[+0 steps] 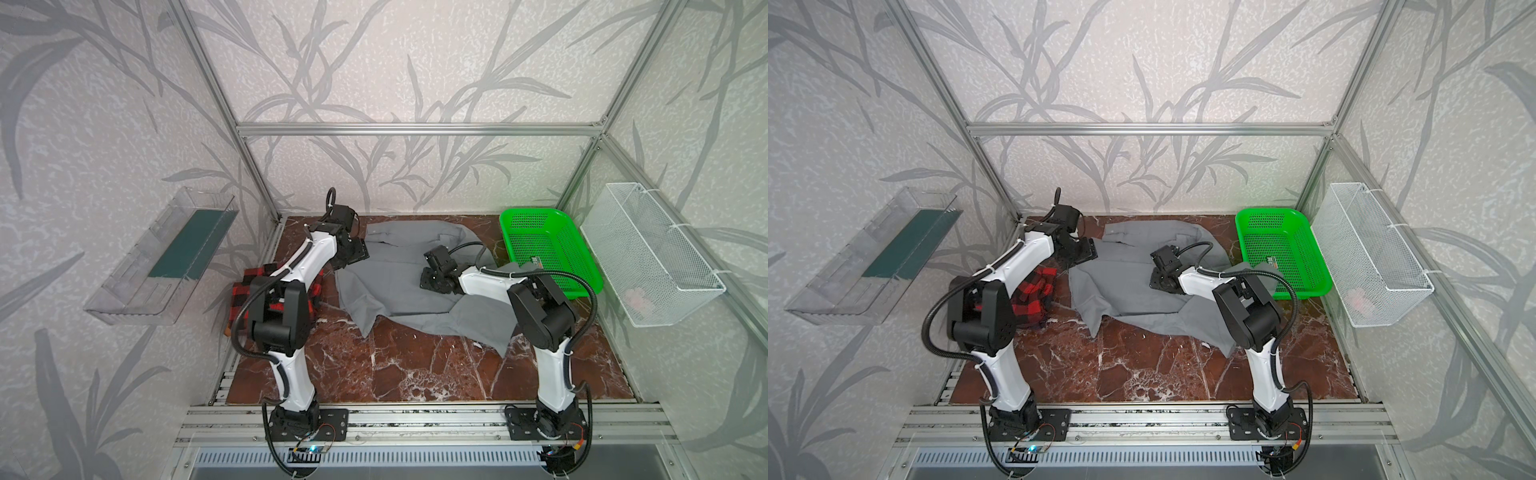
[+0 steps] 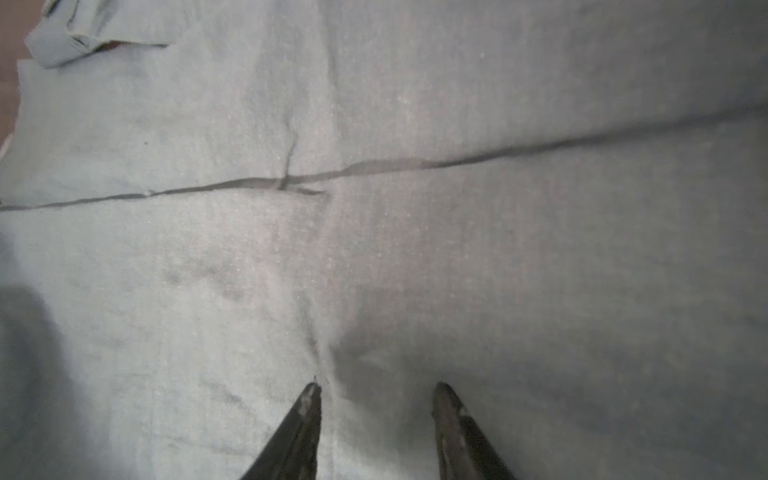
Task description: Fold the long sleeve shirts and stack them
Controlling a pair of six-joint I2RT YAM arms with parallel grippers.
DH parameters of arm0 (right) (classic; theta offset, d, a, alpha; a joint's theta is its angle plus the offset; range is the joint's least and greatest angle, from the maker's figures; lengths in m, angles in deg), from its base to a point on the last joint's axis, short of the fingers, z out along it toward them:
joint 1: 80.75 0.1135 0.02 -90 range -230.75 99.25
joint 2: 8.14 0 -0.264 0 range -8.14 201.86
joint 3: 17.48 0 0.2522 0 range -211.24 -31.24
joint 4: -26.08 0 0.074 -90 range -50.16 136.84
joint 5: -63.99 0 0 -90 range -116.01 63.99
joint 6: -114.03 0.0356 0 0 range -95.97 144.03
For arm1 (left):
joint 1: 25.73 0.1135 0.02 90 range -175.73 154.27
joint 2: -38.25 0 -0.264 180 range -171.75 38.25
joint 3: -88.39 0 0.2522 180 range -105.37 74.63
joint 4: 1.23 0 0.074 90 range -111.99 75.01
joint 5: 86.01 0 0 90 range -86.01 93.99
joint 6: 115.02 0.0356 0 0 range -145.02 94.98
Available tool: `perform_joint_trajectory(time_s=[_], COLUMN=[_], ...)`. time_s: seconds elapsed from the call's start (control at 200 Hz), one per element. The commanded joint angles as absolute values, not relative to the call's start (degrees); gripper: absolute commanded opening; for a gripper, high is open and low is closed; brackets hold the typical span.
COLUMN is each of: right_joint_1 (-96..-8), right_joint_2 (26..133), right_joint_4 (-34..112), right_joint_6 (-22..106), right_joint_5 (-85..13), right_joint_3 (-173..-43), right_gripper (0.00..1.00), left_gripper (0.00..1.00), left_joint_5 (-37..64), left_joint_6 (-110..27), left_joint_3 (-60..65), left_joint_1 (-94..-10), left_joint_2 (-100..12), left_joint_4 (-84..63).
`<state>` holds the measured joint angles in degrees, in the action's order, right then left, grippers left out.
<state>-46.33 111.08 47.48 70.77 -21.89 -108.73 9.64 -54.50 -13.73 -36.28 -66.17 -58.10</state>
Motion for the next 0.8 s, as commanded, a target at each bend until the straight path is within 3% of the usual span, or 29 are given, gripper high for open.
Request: perform_joint_trajectory(time_s=[0.0,0.165,0.295,0.43,0.56,0.795], right_joint_1=[-47.99,-48.08,-46.92,-46.83,-46.83,-46.88], right_joint_2=[115.14,113.50,108.80,106.91,106.18,104.03], right_joint_4=[48.71,47.84,46.72,44.12,44.29,44.10], right_joint_6=[74.76,73.79,72.35,72.66,71.80,70.89], right_joint_5=[-20.04,-22.48,-20.79,-25.20,-26.89,-27.37], right_joint_3=[-108.39,-110.23,-107.13,-104.01,-103.20,-102.17], right_gripper=[0.45,0.45,0.45,0.45,0.45,0.45], left_gripper=[0.79,0.83,0.84,0.84,0.85,0.84], left_joint_5=[8.91,9.25,8.42,10.03,1.38,-7.85], left_joint_6=[-54.66,-56.05,-55.29,-54.60,-50.38,-47.63], left_joint_3=[-4.38,15.15,23.49,25.04,23.22,18.06], left_joint_1=[-38.82,-44.15,-48.50,-52.68,-58.30,-59.03], left_joint_2=[-54.60,-39.89,-36.57,-37.37,-38.88,-49.13], left_joint_4=[-60.91,-54.43,-51.47,-49.91,-51.77,-56.00])
